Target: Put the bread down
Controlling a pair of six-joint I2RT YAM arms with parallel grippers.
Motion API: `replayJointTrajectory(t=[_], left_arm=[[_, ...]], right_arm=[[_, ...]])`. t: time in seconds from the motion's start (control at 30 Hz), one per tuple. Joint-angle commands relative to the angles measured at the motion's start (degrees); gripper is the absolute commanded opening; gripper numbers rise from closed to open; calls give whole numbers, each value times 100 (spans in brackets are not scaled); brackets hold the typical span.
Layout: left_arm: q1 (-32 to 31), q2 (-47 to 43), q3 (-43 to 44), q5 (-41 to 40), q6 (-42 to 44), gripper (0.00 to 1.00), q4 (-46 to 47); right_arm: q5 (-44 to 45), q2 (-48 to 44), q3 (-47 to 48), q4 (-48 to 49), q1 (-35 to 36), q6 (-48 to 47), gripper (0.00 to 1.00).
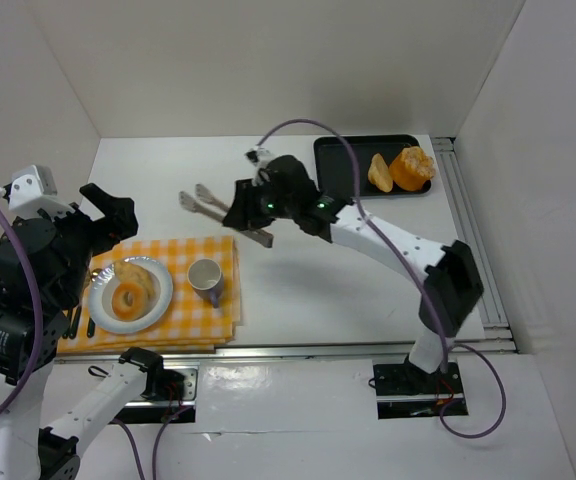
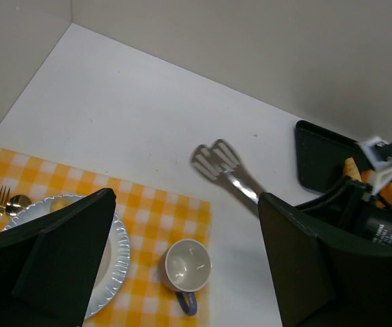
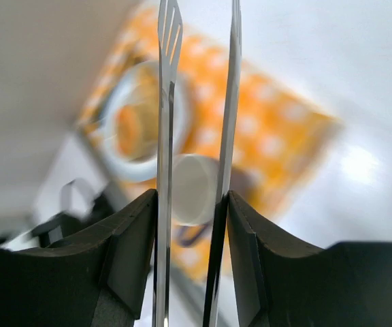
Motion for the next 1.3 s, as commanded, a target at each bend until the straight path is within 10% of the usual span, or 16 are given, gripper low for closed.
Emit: replayJointTrajectory(t=[0.0,0.23,0.5,0.77,1.27], left_arm=[[30,-8,63,40,42,99,210],[30,176,-121,198,42,99,263],[30,581,-192,724,95,99,149],[30,529,-244,735,148,99,87],[30,529,-349,840,253,99,193]], right_arm=[[2592,-1119,-891,156,-121,-211,51],[4578,-1590,-2642,341,-305,-142,54],[4853,-414,-2968,693,-252,-89,58],[5255,266,-2003,-473,-252,315,100],[5653,-1527,-2370,-1162,-1517,385,100]])
